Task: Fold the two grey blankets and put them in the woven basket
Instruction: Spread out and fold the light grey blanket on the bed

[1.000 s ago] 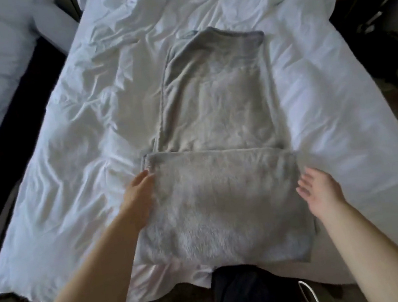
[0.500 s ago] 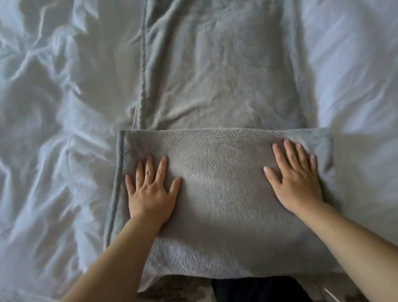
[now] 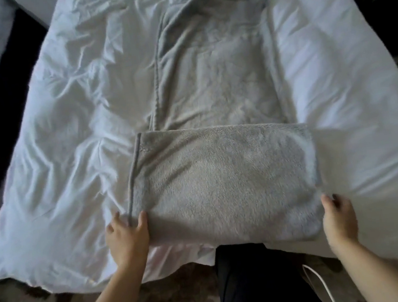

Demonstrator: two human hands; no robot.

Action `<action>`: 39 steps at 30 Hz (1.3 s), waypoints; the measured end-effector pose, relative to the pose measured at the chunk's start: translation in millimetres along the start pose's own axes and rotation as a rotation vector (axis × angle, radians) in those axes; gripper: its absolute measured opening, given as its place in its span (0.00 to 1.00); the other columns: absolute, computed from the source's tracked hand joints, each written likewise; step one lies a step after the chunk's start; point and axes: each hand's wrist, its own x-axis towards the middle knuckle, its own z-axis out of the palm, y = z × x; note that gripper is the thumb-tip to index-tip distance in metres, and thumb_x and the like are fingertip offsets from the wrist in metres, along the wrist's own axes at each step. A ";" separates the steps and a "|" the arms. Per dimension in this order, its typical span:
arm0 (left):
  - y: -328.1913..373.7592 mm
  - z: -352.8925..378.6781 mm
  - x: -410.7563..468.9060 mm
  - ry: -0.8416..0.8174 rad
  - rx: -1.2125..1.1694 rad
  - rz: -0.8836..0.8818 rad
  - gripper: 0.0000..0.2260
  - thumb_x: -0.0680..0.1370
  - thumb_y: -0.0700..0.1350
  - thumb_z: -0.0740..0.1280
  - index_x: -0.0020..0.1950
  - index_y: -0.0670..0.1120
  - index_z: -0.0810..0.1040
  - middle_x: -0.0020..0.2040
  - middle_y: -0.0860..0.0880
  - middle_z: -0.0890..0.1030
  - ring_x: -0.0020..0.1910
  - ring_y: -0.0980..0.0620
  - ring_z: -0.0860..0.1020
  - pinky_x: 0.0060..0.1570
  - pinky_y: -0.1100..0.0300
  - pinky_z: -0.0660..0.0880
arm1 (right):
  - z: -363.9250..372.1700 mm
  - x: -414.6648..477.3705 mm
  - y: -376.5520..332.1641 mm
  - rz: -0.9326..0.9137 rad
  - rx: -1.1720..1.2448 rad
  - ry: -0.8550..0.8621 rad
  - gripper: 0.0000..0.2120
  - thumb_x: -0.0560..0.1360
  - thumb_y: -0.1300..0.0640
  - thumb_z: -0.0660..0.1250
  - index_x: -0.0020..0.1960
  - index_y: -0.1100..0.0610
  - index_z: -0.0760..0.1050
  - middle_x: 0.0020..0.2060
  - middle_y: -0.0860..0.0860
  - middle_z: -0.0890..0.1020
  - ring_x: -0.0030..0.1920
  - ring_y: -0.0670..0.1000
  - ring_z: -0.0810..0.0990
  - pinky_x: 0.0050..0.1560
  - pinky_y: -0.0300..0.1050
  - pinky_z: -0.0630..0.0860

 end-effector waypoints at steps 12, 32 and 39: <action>9.2 11.8 -32.5 -0.450 -1.231 -0.797 0.27 0.75 0.50 0.70 0.70 0.40 0.68 0.66 0.39 0.75 0.58 0.43 0.77 0.55 0.51 0.76 | 1.4 -43.3 16.8 0.735 0.896 -0.498 0.10 0.79 0.53 0.59 0.57 0.55 0.72 0.53 0.58 0.77 0.57 0.61 0.74 0.64 0.61 0.67; 100.7 -163.9 -100.1 -0.574 -1.725 -0.077 0.06 0.75 0.40 0.64 0.49 0.40 0.77 0.35 0.45 0.84 0.34 0.49 0.83 0.37 0.57 0.80 | -150.6 -114.0 -133.6 -0.035 1.332 -0.569 0.09 0.78 0.57 0.61 0.53 0.50 0.78 0.45 0.51 0.86 0.54 0.54 0.79 0.46 0.48 0.82; 47.0 -139.8 -121.5 -0.553 -1.753 -0.189 0.08 0.75 0.41 0.65 0.50 0.37 0.76 0.39 0.41 0.84 0.41 0.46 0.81 0.39 0.54 0.80 | -141.5 -144.7 -68.2 0.093 1.353 -0.561 0.09 0.76 0.58 0.63 0.52 0.49 0.78 0.52 0.54 0.81 0.54 0.57 0.78 0.47 0.52 0.78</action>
